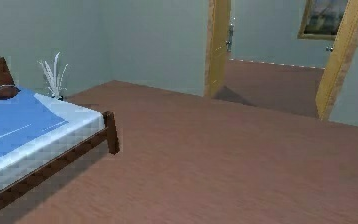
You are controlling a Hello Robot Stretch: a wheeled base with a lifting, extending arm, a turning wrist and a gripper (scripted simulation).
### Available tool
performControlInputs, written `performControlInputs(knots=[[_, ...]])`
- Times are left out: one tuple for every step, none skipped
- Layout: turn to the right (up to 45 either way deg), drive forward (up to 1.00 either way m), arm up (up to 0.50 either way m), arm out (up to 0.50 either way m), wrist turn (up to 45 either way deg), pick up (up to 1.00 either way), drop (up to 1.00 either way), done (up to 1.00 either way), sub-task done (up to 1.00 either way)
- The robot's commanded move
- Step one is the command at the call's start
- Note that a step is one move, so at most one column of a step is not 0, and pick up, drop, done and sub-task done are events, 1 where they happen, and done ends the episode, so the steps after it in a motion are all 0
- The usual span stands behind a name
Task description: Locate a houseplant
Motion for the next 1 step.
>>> performControlInputs(knots=[[0.0,1.0,0.0,0.0,0.0,0.0,0.0,0.0,0.0]])
